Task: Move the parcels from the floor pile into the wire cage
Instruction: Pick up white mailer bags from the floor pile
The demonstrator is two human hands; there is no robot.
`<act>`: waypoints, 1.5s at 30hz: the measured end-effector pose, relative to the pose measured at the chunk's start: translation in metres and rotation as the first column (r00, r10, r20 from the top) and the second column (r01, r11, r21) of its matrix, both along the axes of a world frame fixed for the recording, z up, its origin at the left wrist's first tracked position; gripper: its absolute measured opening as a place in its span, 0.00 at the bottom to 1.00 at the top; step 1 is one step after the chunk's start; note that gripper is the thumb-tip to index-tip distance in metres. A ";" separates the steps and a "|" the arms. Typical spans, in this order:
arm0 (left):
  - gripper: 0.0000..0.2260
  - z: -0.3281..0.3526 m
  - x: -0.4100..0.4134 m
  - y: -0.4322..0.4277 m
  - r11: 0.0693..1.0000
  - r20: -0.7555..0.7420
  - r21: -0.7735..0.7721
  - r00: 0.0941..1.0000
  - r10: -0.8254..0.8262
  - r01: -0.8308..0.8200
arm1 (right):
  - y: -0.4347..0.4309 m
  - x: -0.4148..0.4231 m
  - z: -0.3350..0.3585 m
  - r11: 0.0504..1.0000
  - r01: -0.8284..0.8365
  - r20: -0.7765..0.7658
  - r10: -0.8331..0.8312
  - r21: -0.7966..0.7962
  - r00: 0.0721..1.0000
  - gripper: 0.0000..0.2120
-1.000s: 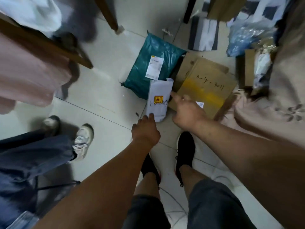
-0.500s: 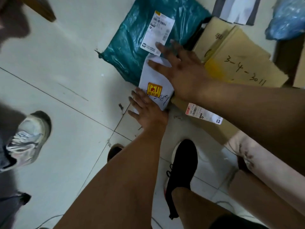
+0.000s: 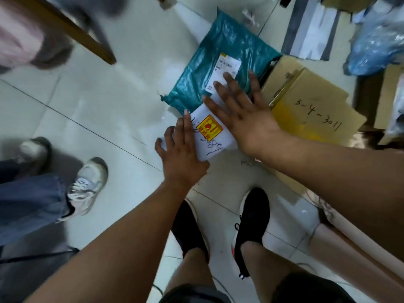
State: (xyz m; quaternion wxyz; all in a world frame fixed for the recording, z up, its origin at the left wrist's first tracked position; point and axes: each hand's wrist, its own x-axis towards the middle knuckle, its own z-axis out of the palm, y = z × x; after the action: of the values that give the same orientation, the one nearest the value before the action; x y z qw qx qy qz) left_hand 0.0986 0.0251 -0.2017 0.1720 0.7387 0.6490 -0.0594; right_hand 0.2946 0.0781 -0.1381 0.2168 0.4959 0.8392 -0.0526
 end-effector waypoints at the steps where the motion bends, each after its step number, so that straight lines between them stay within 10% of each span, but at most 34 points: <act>1: 0.58 0.027 -0.010 0.008 0.998 -0.013 0.016 0.998 -0.063 0.064 | 0.001 -0.002 0.023 0.999 0.036 -0.006 -0.036 -0.002 0.999 0.35; 14: 0.56 0.384 -0.012 0.122 0.756 -0.139 -0.099 0.744 -0.654 0.647 | -0.002 0.012 0.333 0.885 0.462 -0.057 -0.466 -0.063 0.883 0.61; 24: 0.57 0.588 0.036 0.104 0.460 -0.081 -0.084 0.454 -0.887 0.884 | -0.113 0.020 0.512 0.556 0.819 -0.329 -0.807 -0.143 0.490 0.63; 45: 0.57 0.710 0.275 -0.207 -0.479 -0.232 -0.028 -0.472 -0.851 0.877 | -0.494 0.053 0.613 -0.279 0.960 -0.312 -0.915 0.030 -0.256 0.59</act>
State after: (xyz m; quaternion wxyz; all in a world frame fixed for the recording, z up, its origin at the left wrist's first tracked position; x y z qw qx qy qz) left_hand 0.3739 -0.1822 0.5087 -0.0796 0.9399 -0.2856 -0.1694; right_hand 0.3480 -0.4158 0.4744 -0.0491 0.9813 0.1332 -0.1298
